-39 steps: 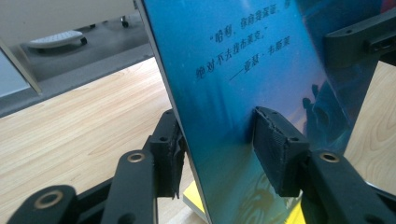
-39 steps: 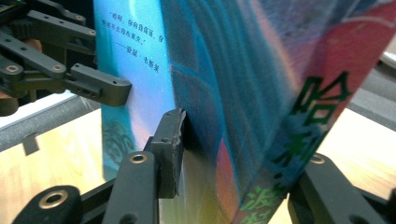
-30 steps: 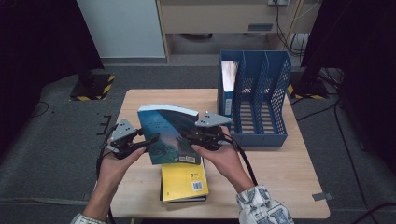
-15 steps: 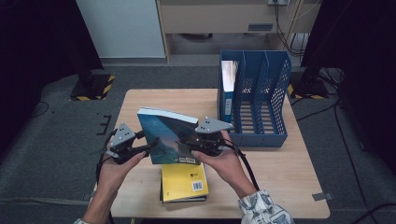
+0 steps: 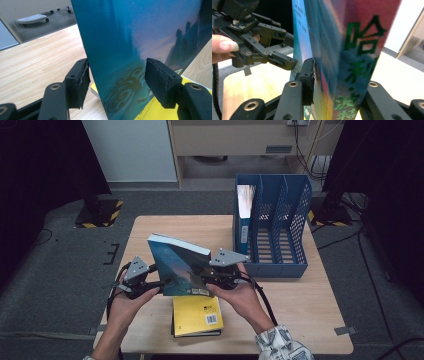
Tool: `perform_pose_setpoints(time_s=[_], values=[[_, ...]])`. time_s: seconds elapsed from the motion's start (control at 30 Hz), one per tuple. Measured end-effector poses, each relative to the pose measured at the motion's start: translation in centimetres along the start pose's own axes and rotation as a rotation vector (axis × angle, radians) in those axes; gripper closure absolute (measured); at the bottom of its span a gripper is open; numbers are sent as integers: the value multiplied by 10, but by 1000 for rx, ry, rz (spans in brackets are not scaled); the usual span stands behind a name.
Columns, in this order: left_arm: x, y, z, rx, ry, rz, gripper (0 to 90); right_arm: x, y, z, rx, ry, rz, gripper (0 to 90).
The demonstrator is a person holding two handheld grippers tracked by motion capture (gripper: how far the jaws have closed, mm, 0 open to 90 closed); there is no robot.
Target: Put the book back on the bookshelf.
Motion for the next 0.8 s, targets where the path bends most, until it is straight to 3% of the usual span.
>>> perform_pose_setpoints(time_s=[0.13, 0.2, 0.3, 0.57, 0.7, 0.8], values=[[0, -1, 2, 14, -25, 7, 420, -1, 1, 1, 0, -8, -8, 677], [1, -2, 4, 37, -51, 4, 510, -1, 0, 2, -9, -10, -12, 714], [4, -3, 6, 52, -69, 2, 536, 1, 0, 1, -29, 6, -21, 738], [11, -10, 17, 27, -60, 25, 577, 8, -2, -6, -40, 26, -43, 741], [19, -17, 25, 3, -54, 7, 586, 13, -4, -14, -63, 43, -50, 743], [24, -19, 27, -10, -40, -3, 583, 16, -4, -20, -38, 43, -43, 741]])
Point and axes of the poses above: each handheld gripper's, and its own axes: x roughly forward along the jaws, y roughly out of its underside, z roughly to its left, the point moved 8 cm from there along x, roughly forward along the jaws, and after that the axes turned 10 degrees about y, right-handed, at the moved point
